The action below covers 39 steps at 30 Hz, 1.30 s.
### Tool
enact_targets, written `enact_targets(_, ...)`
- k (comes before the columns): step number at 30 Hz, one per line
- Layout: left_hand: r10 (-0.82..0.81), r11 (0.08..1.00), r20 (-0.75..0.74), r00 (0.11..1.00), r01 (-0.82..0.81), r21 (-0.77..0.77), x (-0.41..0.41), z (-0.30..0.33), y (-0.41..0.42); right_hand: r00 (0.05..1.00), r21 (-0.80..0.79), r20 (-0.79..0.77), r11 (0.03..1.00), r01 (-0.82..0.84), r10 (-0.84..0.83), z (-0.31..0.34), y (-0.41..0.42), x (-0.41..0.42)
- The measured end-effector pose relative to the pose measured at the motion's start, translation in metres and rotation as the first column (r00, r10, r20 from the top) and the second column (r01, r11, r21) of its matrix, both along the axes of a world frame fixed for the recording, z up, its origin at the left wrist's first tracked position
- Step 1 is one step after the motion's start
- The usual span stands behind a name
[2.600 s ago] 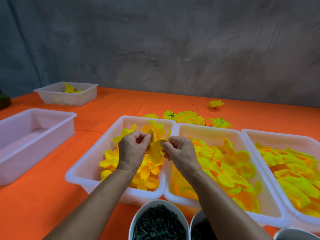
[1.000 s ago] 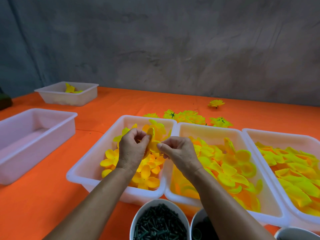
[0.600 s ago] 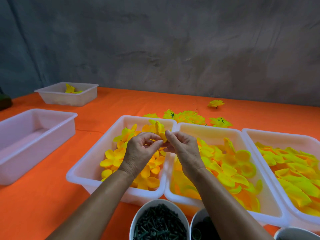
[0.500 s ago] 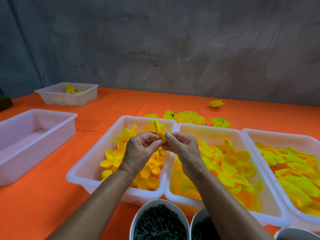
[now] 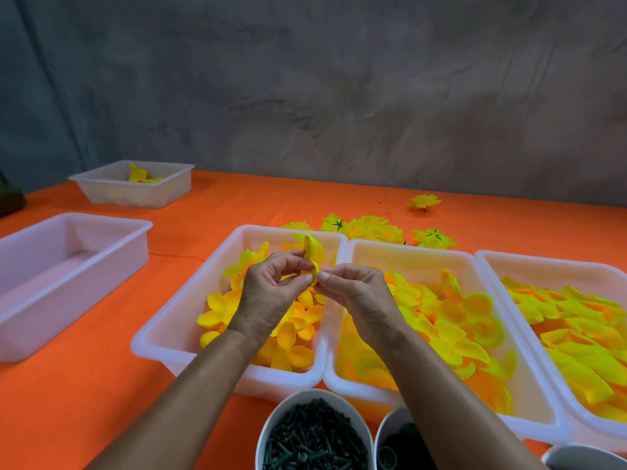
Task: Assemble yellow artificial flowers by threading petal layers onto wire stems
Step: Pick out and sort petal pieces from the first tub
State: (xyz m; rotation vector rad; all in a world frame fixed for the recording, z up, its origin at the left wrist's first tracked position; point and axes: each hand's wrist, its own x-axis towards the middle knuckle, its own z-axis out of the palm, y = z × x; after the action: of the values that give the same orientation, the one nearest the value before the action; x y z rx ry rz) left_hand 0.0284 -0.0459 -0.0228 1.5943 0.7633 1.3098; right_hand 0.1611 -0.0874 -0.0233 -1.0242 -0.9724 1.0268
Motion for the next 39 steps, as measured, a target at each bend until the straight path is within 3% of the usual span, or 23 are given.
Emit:
enact_targets(3, -0.006, 1.000, -0.001, 1.000, 0.006, -0.005, 0.001, 0.001, -0.001, 1.000, 0.026, 0.012, 1.000, 0.009, -0.010, 0.000, 0.000, -0.001)
enact_targets(8, -0.017, 0.999, -0.014, 1.000, 0.017, -0.040, 0.003, 0.000, -0.001, 0.983, 0.039, 0.178, 0.998, 0.044, -0.050, -0.003, 0.001, -0.004)
enact_targets(11, -0.028, 0.998, 0.008, 1.000, 0.029, -0.061, 0.005, -0.001, -0.001, 0.986, 0.043, 0.148, 0.997, 0.067, -0.072, -0.003, 0.002, -0.004)
enact_targets(14, -0.031, 0.985, 0.125, 0.992, 0.052, -0.163, 0.005, -0.001, 0.000, 0.989, 0.044, 0.107, 0.994, 0.097, -0.101, -0.002, 0.001, -0.003)
enact_targets(19, 0.007, 0.954, 0.257, 0.966, 0.071, -0.291, 0.002, -0.002, 0.008, 0.875, 0.082, 0.384, 0.954, 0.287, -0.296, -0.003, 0.002, -0.002)
enact_targets(22, -0.002, 0.943, 0.309, 0.951, 0.105, -0.316, 0.001, -0.002, 0.009, 0.850, 0.054, 0.439, 0.953, 0.298, -0.291, -0.005, 0.003, -0.002)
enact_targets(26, 0.004, 0.932, 0.373, 0.928, 0.131, -0.337, -0.001, 0.001, 0.009, 0.971, 0.045, 0.193, 0.990, 0.137, -0.143, -0.004, 0.002, -0.002)
enact_targets(30, -0.060, 0.930, 0.393, 0.918, 0.194, -0.312, -0.001, 0.003, 0.007, 0.987, 0.026, 0.057, 0.988, 0.150, -0.151, -0.002, 0.002, 0.001)
enact_targets(39, -0.069, 0.946, 0.293, 0.954, 0.156, -0.284, -0.001, 0.000, 0.006, 0.985, -0.002, 0.091, 0.989, 0.151, -0.150, 0.000, 0.001, -0.002)
